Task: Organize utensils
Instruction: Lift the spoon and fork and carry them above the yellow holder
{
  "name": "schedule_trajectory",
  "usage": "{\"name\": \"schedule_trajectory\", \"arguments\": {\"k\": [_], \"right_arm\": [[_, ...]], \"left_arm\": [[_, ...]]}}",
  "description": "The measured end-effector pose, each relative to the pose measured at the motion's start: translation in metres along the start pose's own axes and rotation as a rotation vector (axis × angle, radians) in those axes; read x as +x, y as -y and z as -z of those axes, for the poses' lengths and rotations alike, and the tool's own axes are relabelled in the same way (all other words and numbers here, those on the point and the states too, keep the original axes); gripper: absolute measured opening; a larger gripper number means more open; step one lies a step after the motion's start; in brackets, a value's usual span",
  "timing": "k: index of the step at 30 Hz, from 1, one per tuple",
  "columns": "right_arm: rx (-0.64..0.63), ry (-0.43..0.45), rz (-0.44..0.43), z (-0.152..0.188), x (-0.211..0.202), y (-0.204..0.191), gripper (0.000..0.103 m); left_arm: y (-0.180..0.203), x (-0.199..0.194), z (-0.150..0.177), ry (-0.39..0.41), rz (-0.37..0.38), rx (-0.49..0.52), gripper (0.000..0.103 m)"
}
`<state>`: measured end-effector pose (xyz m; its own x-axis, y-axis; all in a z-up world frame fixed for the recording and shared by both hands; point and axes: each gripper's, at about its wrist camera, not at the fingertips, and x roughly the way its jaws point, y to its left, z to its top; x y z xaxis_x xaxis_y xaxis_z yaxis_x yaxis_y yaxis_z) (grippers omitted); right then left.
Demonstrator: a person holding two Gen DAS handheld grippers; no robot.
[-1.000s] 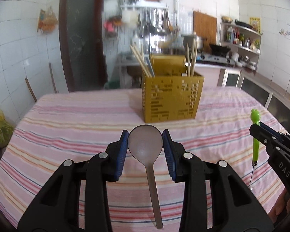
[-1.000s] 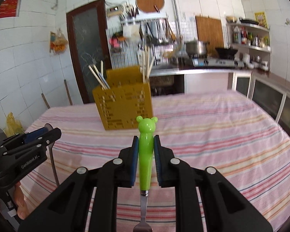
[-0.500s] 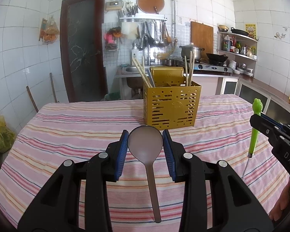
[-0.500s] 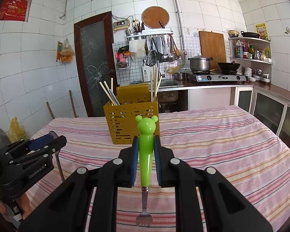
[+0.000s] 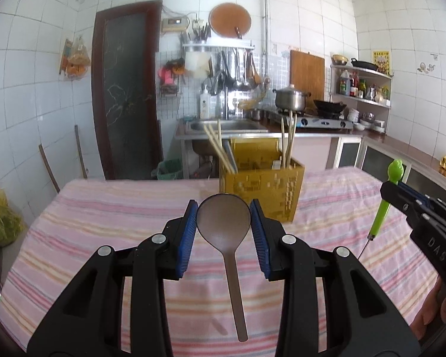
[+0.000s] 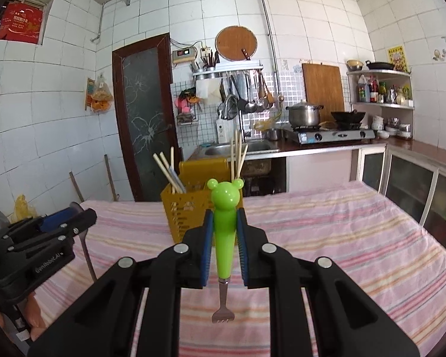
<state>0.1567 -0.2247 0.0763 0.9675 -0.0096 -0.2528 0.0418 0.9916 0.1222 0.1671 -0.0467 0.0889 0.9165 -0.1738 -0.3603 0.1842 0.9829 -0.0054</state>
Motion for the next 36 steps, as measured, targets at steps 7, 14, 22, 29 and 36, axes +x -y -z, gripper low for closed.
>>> {"name": "schedule_trajectory", "arguments": {"k": [7, 14, 22, 29, 36], "right_arm": [[-0.016, 0.042, 0.03, -0.056, 0.022, -0.002, 0.016], [-0.018, 0.08, 0.039, -0.117, 0.056, -0.002, 0.016], [0.014, 0.071, 0.038, -0.152, 0.113, 0.002, 0.016], [0.032, 0.024, 0.034, -0.129, 0.17, 0.001, 0.016], [0.03, -0.066, 0.026, -0.095, 0.2, 0.002, 0.016]], "left_arm": [[0.003, 0.011, -0.066, 0.108, -0.011, 0.003, 0.035], [0.014, 0.042, -0.14, 0.201, -0.012, -0.013, 0.035], [0.026, 0.103, -0.176, 0.246, -0.039, 0.021, 0.035], [0.021, 0.168, -0.149, 0.203, -0.039, 0.004, 0.035], [0.013, 0.208, -0.119, 0.14, -0.038, -0.014, 0.035]]}}
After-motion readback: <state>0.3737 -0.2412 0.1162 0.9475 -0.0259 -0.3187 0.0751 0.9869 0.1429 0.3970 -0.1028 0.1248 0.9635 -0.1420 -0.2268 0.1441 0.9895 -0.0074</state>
